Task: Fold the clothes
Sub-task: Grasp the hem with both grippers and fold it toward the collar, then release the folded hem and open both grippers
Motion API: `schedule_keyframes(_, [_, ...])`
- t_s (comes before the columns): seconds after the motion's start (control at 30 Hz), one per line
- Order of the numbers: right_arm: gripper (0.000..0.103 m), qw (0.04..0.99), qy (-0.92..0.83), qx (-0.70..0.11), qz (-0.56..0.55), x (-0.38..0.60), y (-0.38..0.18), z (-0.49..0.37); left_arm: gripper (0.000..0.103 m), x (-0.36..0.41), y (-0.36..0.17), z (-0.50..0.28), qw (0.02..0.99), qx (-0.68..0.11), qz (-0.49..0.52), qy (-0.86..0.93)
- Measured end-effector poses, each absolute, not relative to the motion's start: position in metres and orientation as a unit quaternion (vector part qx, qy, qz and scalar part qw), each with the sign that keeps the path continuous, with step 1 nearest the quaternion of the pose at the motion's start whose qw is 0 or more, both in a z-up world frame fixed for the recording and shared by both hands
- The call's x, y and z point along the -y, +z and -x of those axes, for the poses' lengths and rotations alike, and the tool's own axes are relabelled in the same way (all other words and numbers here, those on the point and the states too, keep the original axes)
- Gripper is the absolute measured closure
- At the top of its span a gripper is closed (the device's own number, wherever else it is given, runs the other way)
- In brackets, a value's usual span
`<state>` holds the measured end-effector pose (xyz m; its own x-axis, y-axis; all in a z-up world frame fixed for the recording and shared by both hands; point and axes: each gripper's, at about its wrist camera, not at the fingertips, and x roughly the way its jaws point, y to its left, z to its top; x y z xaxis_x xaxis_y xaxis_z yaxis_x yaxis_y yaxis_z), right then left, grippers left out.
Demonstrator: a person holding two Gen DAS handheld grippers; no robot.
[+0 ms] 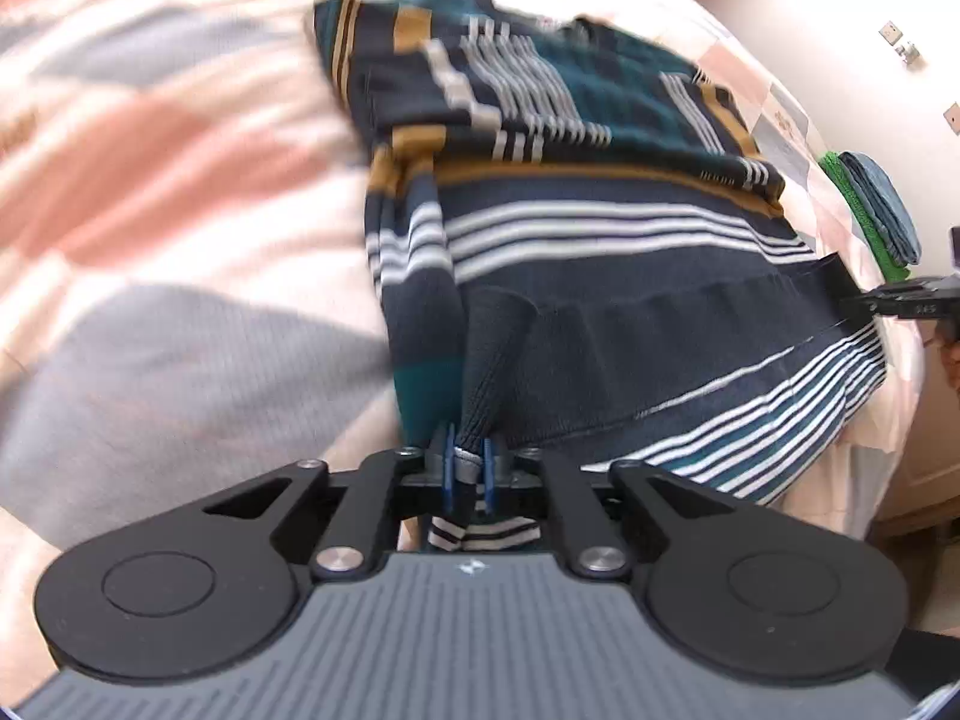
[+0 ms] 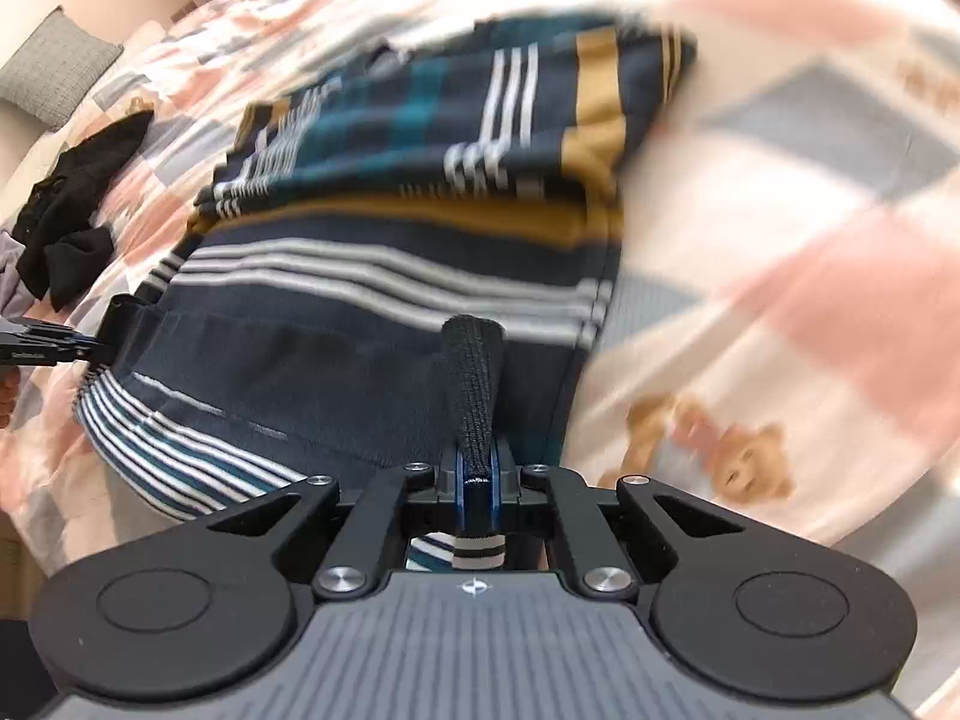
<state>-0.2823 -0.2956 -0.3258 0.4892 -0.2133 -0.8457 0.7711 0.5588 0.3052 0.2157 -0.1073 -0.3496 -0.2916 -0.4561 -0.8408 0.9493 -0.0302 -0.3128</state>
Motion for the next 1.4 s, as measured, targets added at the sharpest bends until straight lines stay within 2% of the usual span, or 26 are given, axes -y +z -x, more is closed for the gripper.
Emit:
schedule_keyframes(0.13, [0.096,0.804,-0.335,-0.349,-0.347,0.301,-0.301,0.29,0.097,0.107,-0.332,-0.219,0.56,-0.428,-0.249,-0.664])
schedule_keyframes(0.4, [0.096,0.757,-0.354,-0.373,-0.404,0.309,-0.35,0.299,0.097,0.125,-0.357,-0.212,0.591,-0.43,-0.241,-0.639])
schedule_keyframes(0.47, [0.094,0.752,-0.355,-0.356,-0.426,0.305,-0.352,0.306,0.096,0.125,-0.363,-0.213,0.589,-0.443,-0.24,-0.632])
schedule_keyframes(0.57, [0.074,0.739,-0.37,-0.32,-0.463,0.305,-0.35,0.317,0.093,0.125,-0.367,-0.219,0.592,-0.466,-0.224,-0.618])
schedule_keyframes(0.6, [0.059,0.736,-0.376,-0.311,-0.469,0.303,-0.348,0.321,0.092,0.124,-0.366,-0.22,0.597,-0.474,-0.217,-0.611])
schedule_keyframes(0.63, [0.05,0.735,-0.381,-0.307,-0.471,0.299,-0.346,0.324,0.092,0.122,-0.363,-0.222,0.601,-0.48,-0.211,-0.603])
schedule_keyframes(0.67, [0.049,0.733,-0.385,-0.304,-0.471,0.295,-0.343,0.328,0.092,0.118,-0.36,-0.222,0.605,-0.484,-0.21,-0.597])
schedule_keyframes(0.73, [0.049,0.729,-0.394,-0.292,-0.479,0.283,-0.339,0.336,0.085,0.106,-0.356,-0.222,0.61,-0.494,-0.208,-0.584])
schedule_keyframes(0.9, [0.05,0.706,-0.398,-0.276,-0.517,0.258,-0.347,0.346,0.085,0.076,-0.363,-0.223,0.604,-0.549,-0.176,-0.549])
schedule_keyframes(0.97, [0.076,0.705,-0.391,-0.276,-0.524,0.251,-0.355,0.345,0.089,0.069,-0.366,-0.221,0.603,-0.558,-0.163,-0.547])
schedule_keyframes(1.0, [0.09,0.709,-0.388,-0.274,-0.521,0.25,-0.354,0.345,0.094,0.067,-0.366,-0.221,0.602,-0.559,-0.159,-0.547])
schedule_keyframes(1.07, [0.092,0.718,-0.384,-0.272,-0.513,0.25,-0.349,0.346,0.097,0.067,-0.362,-0.221,0.599,-0.554,-0.164,-0.555])
schedule_keyframes(1.2, [0.095,0.724,-0.372,-0.277,-0.51,0.255,-0.335,0.357,0.097,0.064,-0.35,-0.228,0.589,-0.543,-0.18,-0.571])
schedule_keyframes(1.3, [0.095,0.71,-0.371,-0.305,-0.514,0.253,-0.345,0.357,0.097,0.06,-0.353,-0.224,0.585,-0.539,-0.198,-0.573])
schedule_keyframes(1.37, [0.094,0.696,-0.379,-0.32,-0.519,0.255,-0.357,0.352,0.096,0.059,-0.36,-0.219,0.589,-0.535,-0.211,-0.568])
schedule_keyframes(1.4, [0.089,0.69,-0.386,-0.323,-0.521,0.258,-0.359,0.348,0.095,0.059,-0.363,-0.216,0.593,-0.533,-0.215,-0.564])
